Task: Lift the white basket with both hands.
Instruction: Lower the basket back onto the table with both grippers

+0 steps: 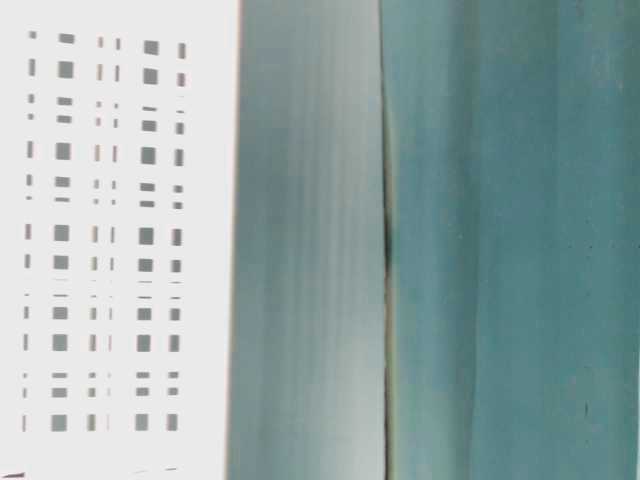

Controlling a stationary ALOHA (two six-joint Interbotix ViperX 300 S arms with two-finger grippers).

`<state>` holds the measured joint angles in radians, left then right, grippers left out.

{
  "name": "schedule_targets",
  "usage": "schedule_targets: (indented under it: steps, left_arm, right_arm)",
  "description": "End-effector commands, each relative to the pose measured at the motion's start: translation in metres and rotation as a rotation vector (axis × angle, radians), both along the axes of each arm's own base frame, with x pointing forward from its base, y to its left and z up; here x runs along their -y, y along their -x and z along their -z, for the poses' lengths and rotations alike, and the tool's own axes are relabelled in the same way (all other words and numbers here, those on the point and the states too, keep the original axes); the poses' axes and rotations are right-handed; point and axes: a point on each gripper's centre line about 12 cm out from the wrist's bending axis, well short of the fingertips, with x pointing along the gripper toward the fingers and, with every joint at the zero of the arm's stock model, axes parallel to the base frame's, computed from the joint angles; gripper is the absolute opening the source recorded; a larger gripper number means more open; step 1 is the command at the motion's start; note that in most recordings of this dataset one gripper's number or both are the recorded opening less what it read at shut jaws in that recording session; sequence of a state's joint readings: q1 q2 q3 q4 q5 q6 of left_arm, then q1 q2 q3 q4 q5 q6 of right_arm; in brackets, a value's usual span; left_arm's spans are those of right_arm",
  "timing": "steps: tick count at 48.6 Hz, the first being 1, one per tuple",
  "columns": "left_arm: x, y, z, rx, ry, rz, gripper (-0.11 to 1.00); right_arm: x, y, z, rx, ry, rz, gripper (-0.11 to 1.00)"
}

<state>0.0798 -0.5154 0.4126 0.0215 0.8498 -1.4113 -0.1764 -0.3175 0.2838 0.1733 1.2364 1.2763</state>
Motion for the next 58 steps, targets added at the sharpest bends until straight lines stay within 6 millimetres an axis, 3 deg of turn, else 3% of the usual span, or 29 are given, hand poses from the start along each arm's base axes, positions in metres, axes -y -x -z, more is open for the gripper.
schedule_targets:
  steps: [1, 17, 30, 45, 58]
  left_arm:
    - [-0.002, -0.003, -0.004, 0.042, -0.013, 0.000, 0.04]
    - [-0.005, -0.004, 0.035, -0.032, -0.009, -0.008, 0.04]
    - [-0.006, -0.008, 0.063, -0.077, 0.002, -0.015, 0.04]
    - [-0.008, -0.025, 0.096, -0.154, 0.006, -0.012, 0.04]
    - [-0.008, -0.021, 0.119, -0.218, 0.012, -0.011, 0.04]
  right_arm:
    - [-0.001, -0.003, 0.015, -0.027, 0.017, -0.047, 0.18]
    - [0.000, -0.004, 0.050, -0.034, 0.029, -0.058, 0.18]
    - [0.003, -0.018, 0.078, -0.063, 0.039, -0.089, 0.18]
    - [0.003, -0.023, 0.099, -0.127, 0.014, -0.077, 0.18]
    - [0.002, -0.025, 0.119, -0.147, 0.012, -0.069, 0.18]
